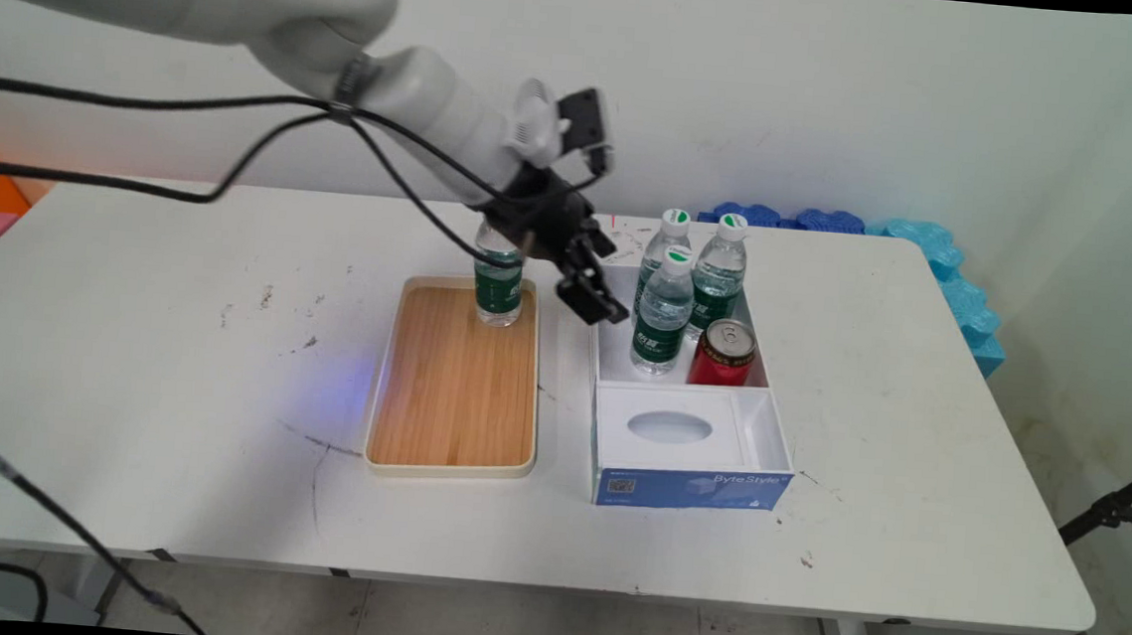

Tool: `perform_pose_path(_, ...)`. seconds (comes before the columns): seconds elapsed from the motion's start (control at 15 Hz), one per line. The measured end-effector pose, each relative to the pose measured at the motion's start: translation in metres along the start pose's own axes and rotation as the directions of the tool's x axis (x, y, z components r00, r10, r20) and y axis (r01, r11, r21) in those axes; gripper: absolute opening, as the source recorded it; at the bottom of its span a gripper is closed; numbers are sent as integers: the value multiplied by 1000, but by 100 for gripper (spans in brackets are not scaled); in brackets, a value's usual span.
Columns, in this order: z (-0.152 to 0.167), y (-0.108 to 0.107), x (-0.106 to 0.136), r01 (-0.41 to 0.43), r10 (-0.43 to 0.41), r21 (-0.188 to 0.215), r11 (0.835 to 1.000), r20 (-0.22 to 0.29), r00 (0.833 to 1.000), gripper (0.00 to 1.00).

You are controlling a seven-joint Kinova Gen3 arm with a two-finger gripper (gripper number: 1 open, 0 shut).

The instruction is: Pick up the green bottle from the white box, then place the picked object on the tray

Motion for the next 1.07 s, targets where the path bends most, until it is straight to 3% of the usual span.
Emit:
perform_pose_path(0.8, 68, 9, 27, 15, -15, 54, 998, -7, 1000, 100)
perform_pose_path(0.87, 71, 9, 28, 16, -15, 61, 998, -7, 1000, 0)
perform_pose_path(1.07, 77, 11, 28, 10, -10, 79, 997, -6, 1000, 0)
